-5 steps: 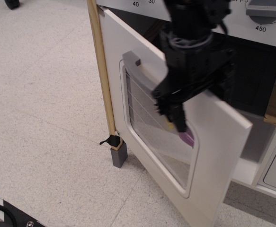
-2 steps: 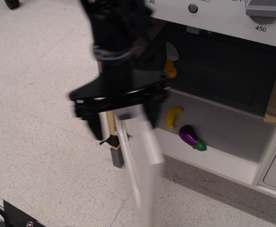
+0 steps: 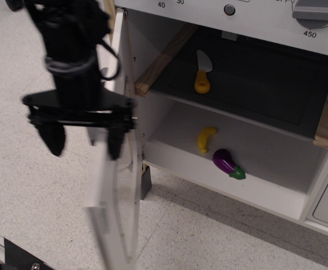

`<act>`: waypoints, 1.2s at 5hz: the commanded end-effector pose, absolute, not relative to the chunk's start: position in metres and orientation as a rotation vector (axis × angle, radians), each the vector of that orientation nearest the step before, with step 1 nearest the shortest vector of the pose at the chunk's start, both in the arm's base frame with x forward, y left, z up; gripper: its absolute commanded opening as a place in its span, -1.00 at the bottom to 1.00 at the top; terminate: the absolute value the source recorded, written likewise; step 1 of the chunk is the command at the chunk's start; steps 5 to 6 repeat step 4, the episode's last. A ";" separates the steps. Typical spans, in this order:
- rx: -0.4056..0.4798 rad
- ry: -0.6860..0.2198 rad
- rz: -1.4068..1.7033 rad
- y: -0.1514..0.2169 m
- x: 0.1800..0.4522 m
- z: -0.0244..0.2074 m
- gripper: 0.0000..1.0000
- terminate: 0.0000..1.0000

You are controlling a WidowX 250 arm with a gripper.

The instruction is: Open oven

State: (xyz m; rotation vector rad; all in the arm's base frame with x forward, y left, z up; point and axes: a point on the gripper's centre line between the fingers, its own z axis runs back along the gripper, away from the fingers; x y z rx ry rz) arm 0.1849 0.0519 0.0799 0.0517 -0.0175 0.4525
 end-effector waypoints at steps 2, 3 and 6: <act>0.059 -0.065 0.249 0.109 0.203 0.095 1.00 -1.00; 0.000 -0.061 0.258 0.092 0.200 0.103 1.00 -1.00; -0.023 -0.091 0.275 0.065 0.200 0.121 1.00 1.00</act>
